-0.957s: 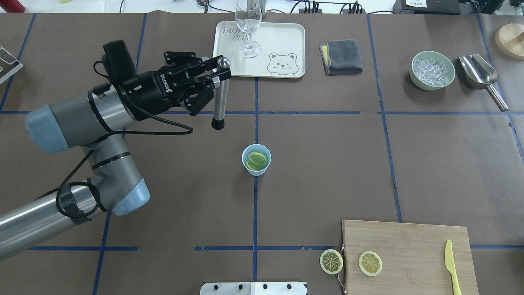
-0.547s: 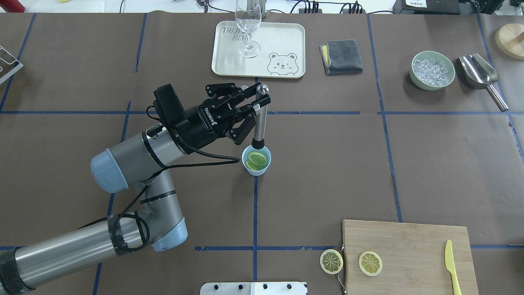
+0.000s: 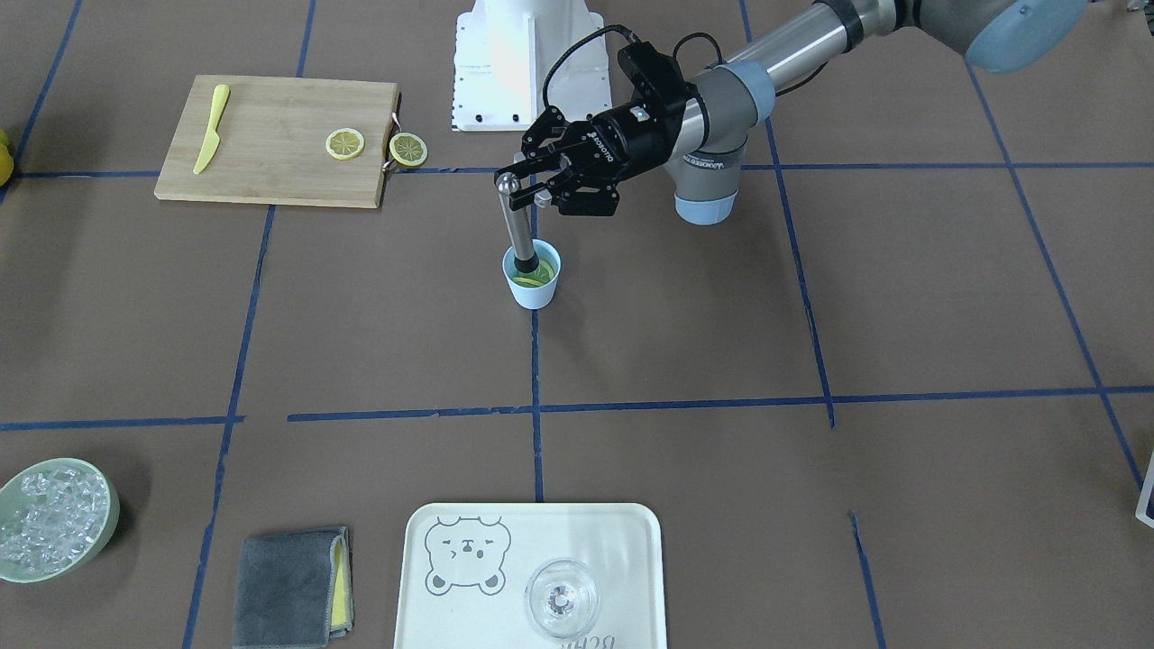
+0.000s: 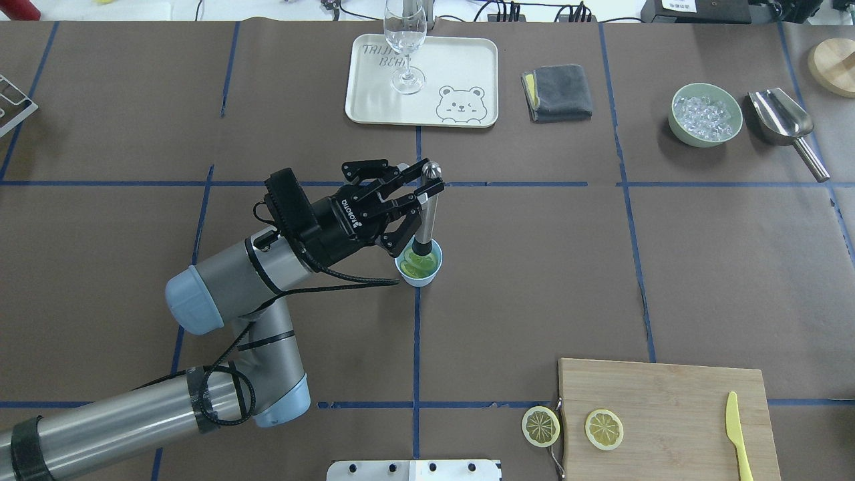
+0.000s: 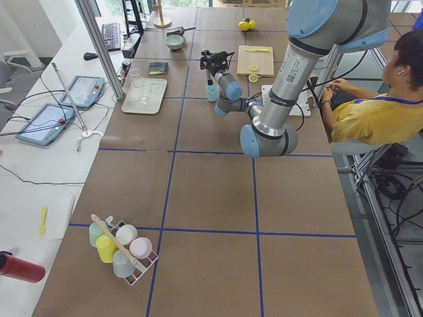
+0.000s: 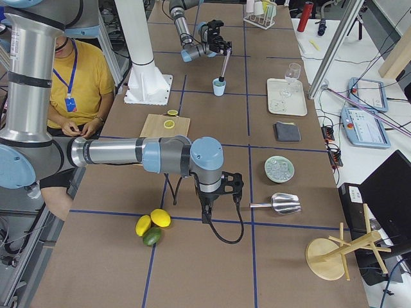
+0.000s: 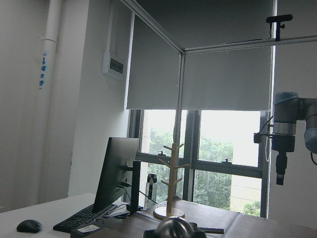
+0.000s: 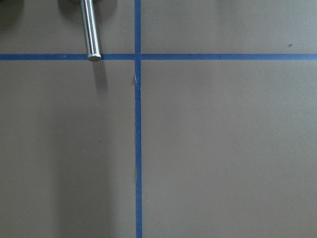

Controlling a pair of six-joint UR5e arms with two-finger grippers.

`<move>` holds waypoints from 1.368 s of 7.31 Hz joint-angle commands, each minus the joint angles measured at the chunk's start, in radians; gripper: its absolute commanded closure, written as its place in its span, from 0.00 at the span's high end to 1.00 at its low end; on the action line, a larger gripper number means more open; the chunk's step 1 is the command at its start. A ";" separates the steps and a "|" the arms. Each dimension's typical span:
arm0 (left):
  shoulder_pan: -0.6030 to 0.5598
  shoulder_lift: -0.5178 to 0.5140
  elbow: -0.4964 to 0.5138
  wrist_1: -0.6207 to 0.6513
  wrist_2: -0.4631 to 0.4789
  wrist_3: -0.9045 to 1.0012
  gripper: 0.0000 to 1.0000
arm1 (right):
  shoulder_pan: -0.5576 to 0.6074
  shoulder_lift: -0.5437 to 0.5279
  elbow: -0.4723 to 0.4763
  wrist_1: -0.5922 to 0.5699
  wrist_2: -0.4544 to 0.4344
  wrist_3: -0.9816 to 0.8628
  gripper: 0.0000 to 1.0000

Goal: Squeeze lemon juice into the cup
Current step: 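Press the steel rod down into the cup onto the lemon slice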

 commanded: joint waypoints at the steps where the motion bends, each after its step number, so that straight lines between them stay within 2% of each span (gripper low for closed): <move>1: 0.018 0.001 0.037 -0.023 0.002 0.007 0.00 | 0.000 -0.001 -0.001 0.000 0.001 0.000 1.00; 2: 0.033 0.004 0.109 -0.091 0.039 0.010 0.00 | 0.000 -0.001 -0.001 0.000 -0.001 -0.002 1.00; 3: 0.056 0.005 0.137 -0.125 0.053 0.054 0.00 | 0.000 -0.001 -0.001 0.000 0.001 -0.002 1.00; 6: 0.062 -0.014 0.110 -0.120 0.064 0.073 0.00 | 0.000 -0.001 0.000 0.000 -0.002 -0.002 1.00; 9: -0.037 -0.017 0.023 -0.064 0.017 0.056 0.00 | -0.001 -0.001 -0.001 0.000 -0.002 -0.002 1.00; 10: -0.056 -0.015 -0.040 0.091 0.001 0.056 0.00 | 0.000 -0.001 -0.001 0.002 -0.002 -0.003 1.00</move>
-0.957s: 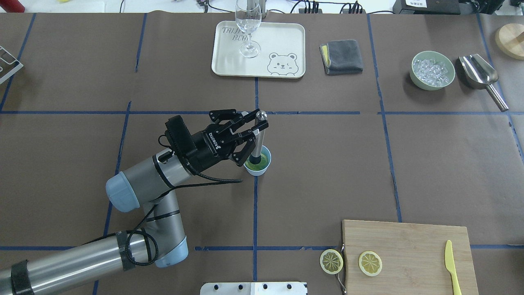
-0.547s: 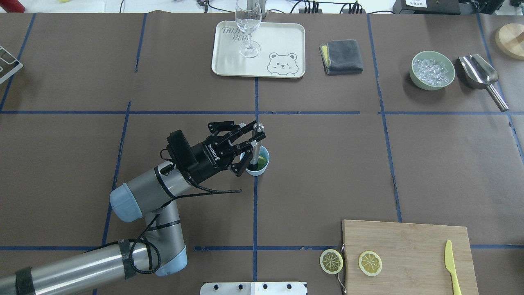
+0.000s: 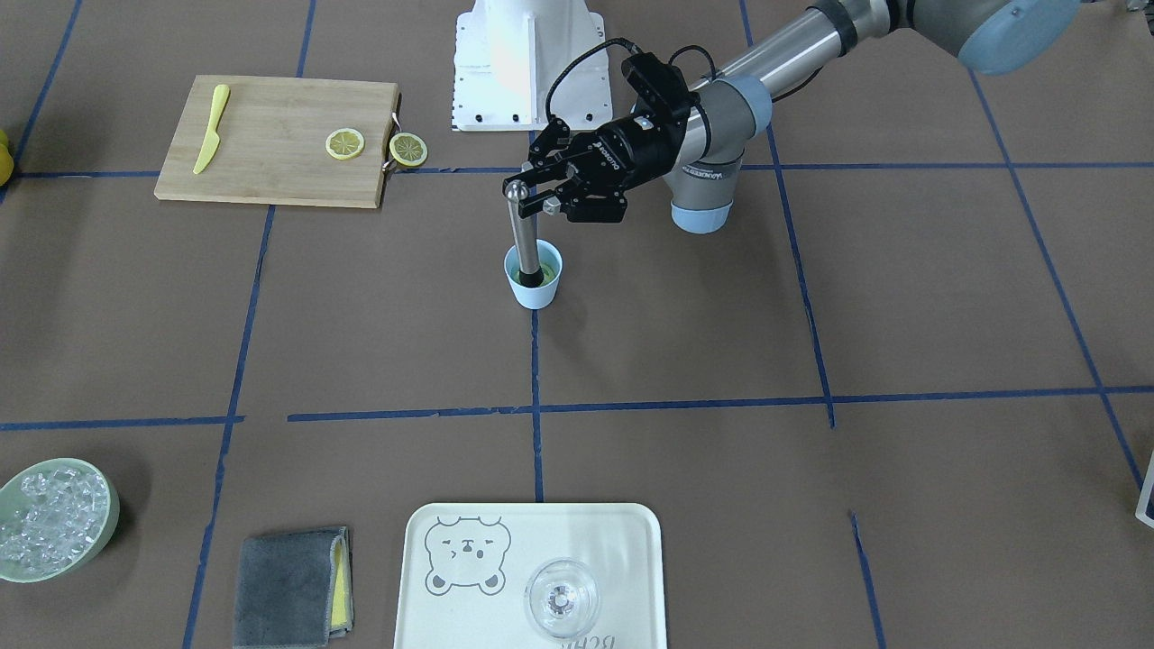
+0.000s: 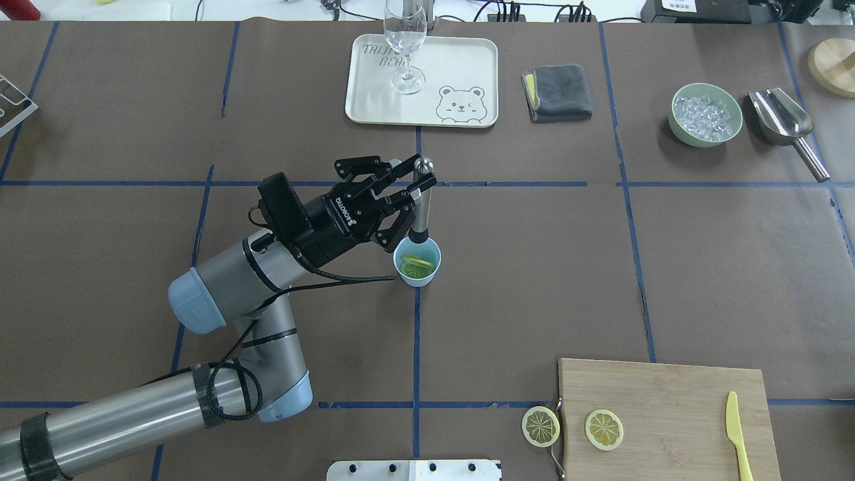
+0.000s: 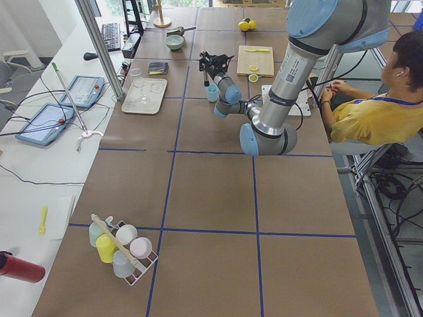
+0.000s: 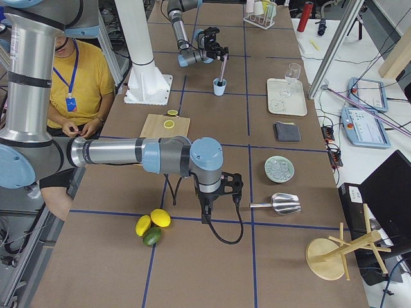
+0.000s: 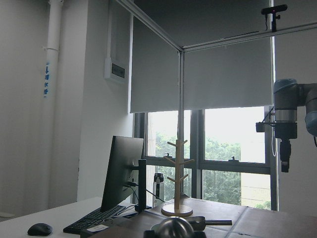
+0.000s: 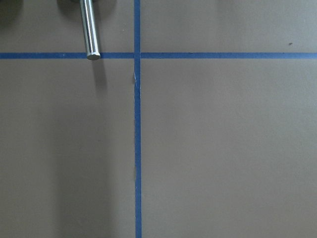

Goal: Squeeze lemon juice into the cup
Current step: 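Press the steel rod down into the cup onto the lemon slice, then lift the rod out of the cup and carry it back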

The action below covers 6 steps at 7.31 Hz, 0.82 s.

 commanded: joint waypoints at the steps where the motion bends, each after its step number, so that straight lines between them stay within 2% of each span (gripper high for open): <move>1: -0.047 -0.001 -0.132 0.301 -0.023 -0.008 0.00 | -0.001 0.000 -0.001 0.000 0.000 -0.001 1.00; 2: -0.049 0.008 -0.175 0.417 -0.023 -0.032 0.00 | 0.000 0.000 -0.001 0.000 0.000 -0.001 1.00; 4: -0.049 0.009 -0.282 0.848 -0.022 -0.040 0.00 | 0.000 0.000 -0.002 0.000 0.000 -0.003 1.00; 6: -0.049 0.002 -0.362 1.223 -0.023 -0.040 0.00 | -0.001 -0.002 -0.002 0.000 0.000 -0.003 1.00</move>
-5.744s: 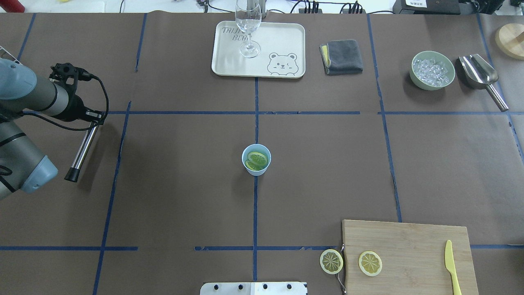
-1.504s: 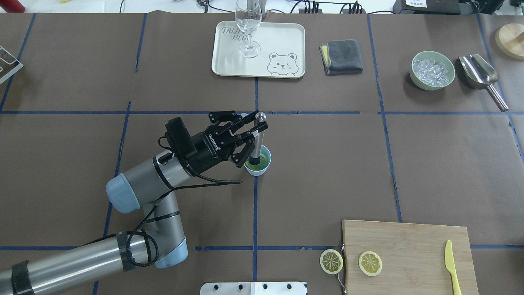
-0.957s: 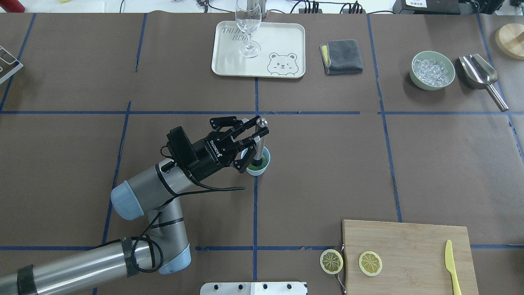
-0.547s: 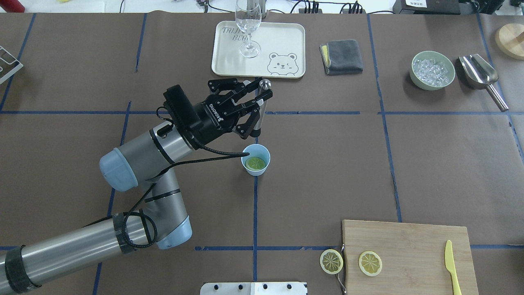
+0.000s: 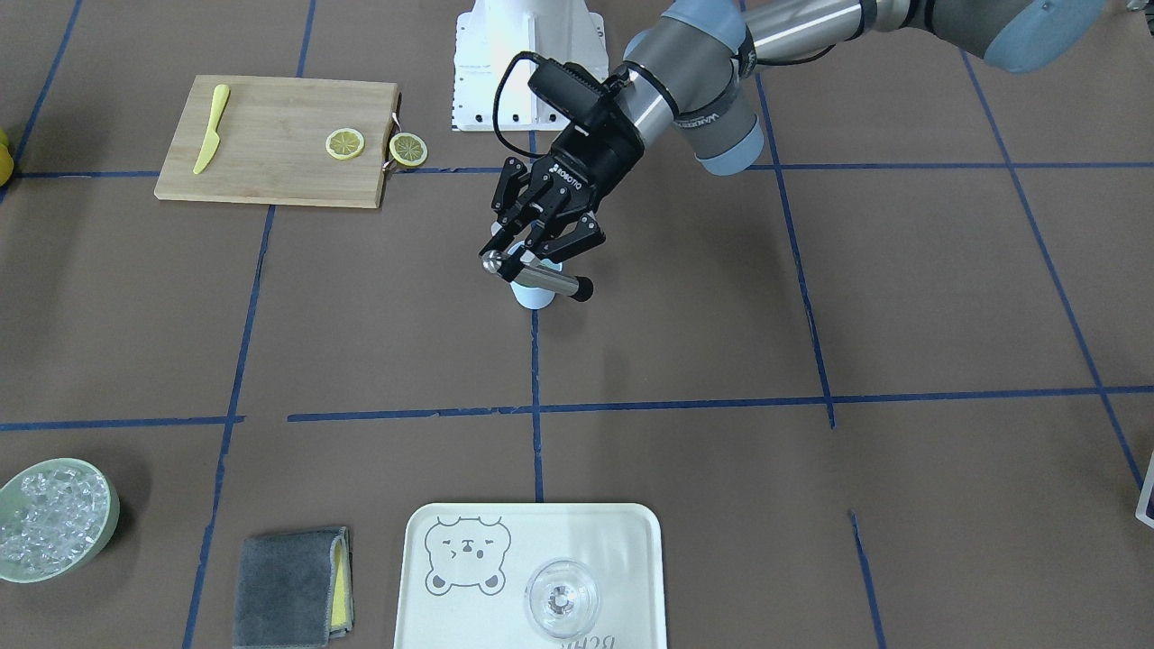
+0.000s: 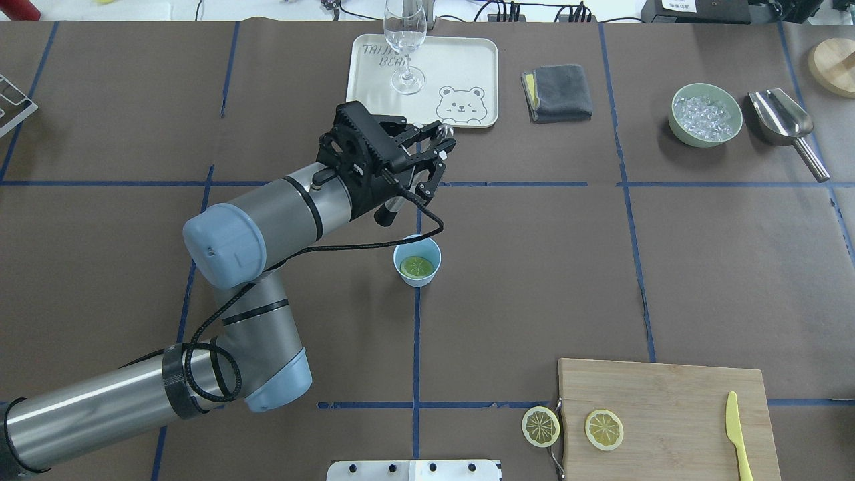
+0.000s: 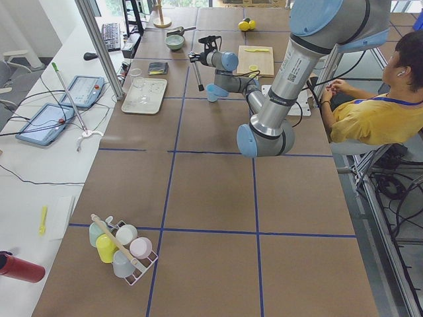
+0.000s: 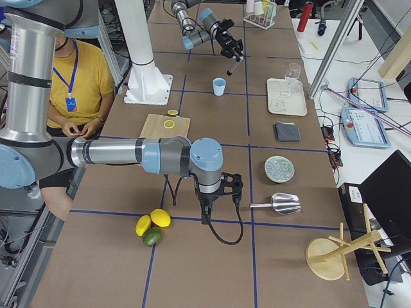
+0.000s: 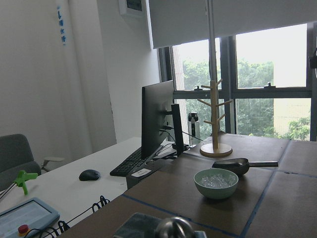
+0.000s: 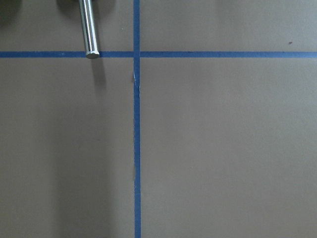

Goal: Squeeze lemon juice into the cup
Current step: 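Lift the rod out of the cup and carry it back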

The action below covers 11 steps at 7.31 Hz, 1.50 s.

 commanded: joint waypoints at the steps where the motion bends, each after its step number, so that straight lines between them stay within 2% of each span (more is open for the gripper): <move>1: -0.003 -0.006 -0.074 0.384 -0.002 -0.002 0.00 | 0.000 -0.002 -0.002 0.000 0.000 -0.002 1.00; 4: -0.061 -0.004 -0.205 0.980 -0.130 0.011 0.00 | 0.000 -0.010 0.000 0.001 0.000 -0.005 1.00; 6: -0.207 0.034 -0.303 1.203 -0.308 0.077 0.00 | 0.000 -0.010 0.000 0.001 -0.002 -0.005 1.00; 8: -0.308 0.164 -0.355 1.217 -0.522 0.068 0.00 | 0.000 -0.010 0.000 0.001 -0.003 -0.006 1.00; 9: -0.339 0.221 -0.349 1.220 -0.549 -0.011 0.00 | 0.000 -0.010 0.000 0.001 -0.003 -0.006 1.00; 11: -0.344 0.250 -0.339 1.211 -0.550 -0.306 0.00 | 0.000 -0.007 0.001 0.001 -0.003 -0.005 1.00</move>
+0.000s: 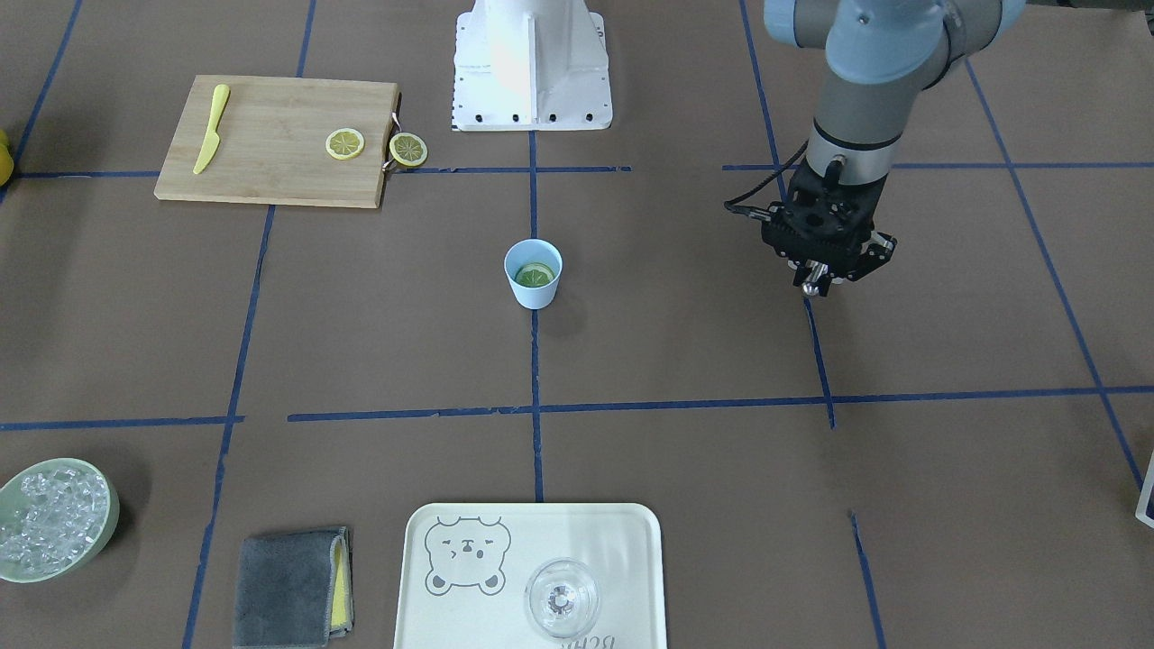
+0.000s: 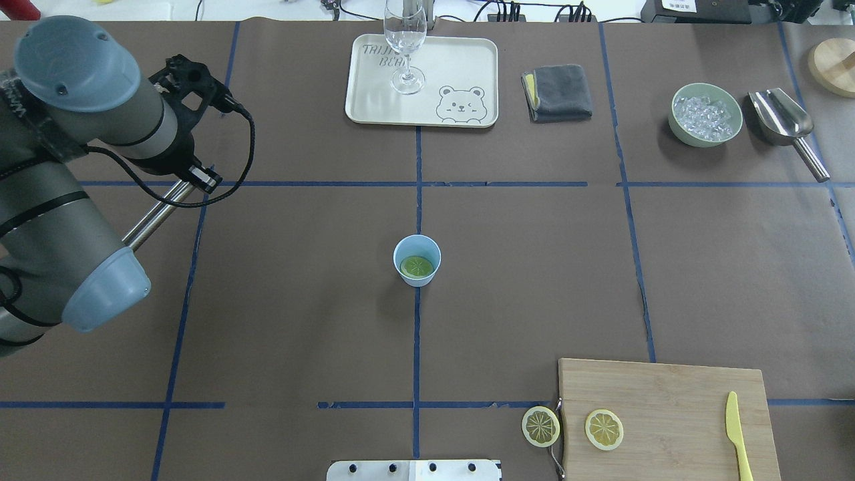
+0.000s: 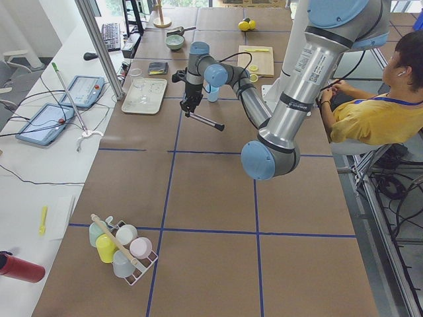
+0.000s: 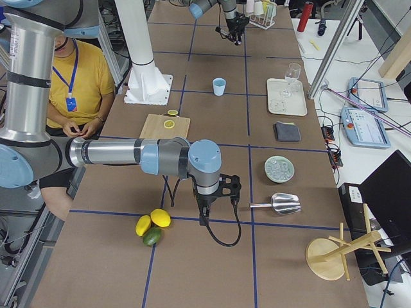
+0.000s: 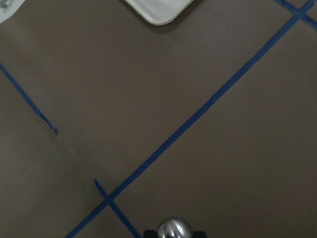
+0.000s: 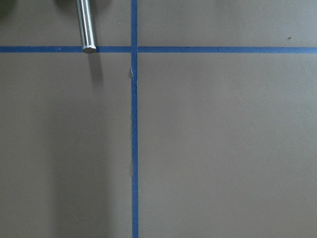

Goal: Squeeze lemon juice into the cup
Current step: 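Lower the steel rod upright onto the table and release it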

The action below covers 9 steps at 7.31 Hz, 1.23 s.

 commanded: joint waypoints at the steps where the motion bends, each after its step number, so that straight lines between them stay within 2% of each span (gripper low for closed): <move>1: -0.008 0.041 0.009 -0.010 -0.013 -0.243 0.00 | 0.000 0.003 0.001 0.000 0.000 0.001 1.00; 3: -0.008 0.054 0.095 -0.081 -0.061 -0.312 0.00 | 0.000 0.005 0.001 0.002 0.000 0.001 1.00; 6: -0.003 0.170 0.218 -0.382 -0.060 -0.376 0.00 | 0.000 0.005 0.007 0.002 0.000 0.000 1.00; 9: -0.001 0.172 0.284 -0.421 -0.058 -0.374 0.00 | 0.000 0.005 0.010 0.002 0.000 0.000 1.00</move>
